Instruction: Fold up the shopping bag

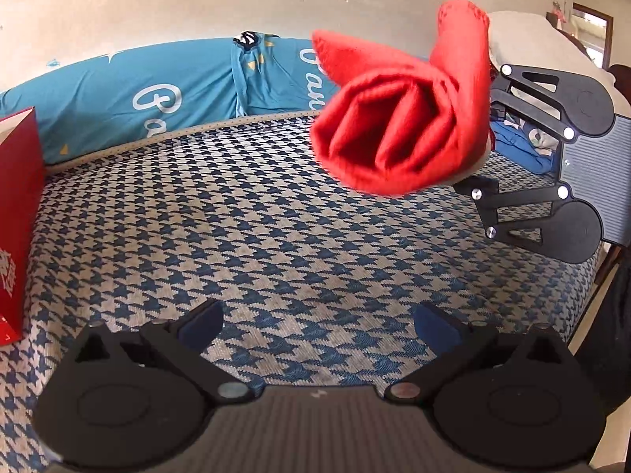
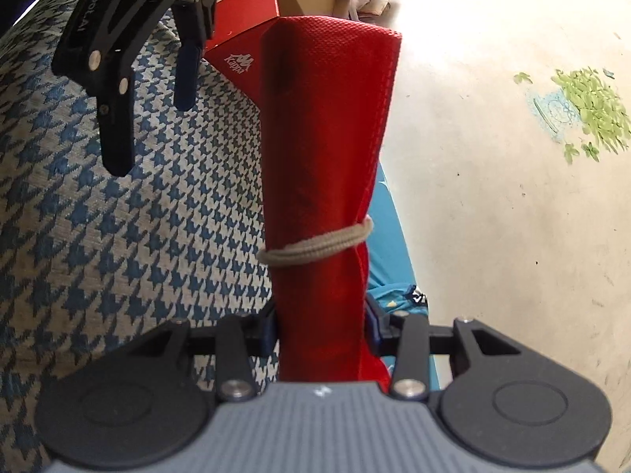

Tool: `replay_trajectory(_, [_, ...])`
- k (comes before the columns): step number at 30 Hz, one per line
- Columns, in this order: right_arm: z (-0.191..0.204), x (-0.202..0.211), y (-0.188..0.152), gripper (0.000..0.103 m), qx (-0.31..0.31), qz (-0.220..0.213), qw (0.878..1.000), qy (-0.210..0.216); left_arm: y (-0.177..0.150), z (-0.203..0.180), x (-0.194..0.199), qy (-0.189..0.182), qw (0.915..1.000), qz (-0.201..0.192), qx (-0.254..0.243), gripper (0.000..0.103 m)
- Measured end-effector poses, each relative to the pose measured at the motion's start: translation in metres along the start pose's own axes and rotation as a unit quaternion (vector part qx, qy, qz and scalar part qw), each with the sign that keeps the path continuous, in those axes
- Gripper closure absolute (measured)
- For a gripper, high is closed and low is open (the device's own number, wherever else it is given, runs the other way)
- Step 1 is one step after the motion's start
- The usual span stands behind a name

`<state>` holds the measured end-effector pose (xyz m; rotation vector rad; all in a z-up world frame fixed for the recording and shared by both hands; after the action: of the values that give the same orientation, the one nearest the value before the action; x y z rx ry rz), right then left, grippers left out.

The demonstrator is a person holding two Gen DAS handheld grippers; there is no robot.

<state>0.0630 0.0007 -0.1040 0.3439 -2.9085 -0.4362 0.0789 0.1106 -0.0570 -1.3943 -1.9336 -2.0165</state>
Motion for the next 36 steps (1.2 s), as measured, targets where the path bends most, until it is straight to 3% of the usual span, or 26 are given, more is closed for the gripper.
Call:
replay_trajectory(11, [-0.016,-0.019,0.005,0.065,-0.118,0.036,0.992,0.034,-0.003,0.004,-0.003,0.012,0.9999,-0.004,0.003,0.0])
replay_trajectory(22, [0.0,-0.019,0.006,0.067,-0.147,0.032,0.985,0.09,-0.01,-0.002,-0.008,0.012,0.9998,0.01,-0.013,0.0])
replay_trajectory(36, [-0.023,-0.024,0.012,0.066,-0.262,0.05,0.957,0.112,-0.011,-0.005,-0.009,0.02,0.9996,0.014,-0.015,0.0])
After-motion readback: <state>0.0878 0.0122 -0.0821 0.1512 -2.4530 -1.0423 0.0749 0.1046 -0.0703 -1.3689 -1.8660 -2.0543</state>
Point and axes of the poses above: each gripper's, at about its wrist camera, not at the fingertips, and x roughly against the way its jaws point, z to its left, y to its top, the point moved 8 cm from there along -x, roughly the way its jaws point, and after that the axes turned 5 degrees about -y, right-handed, at the moved point
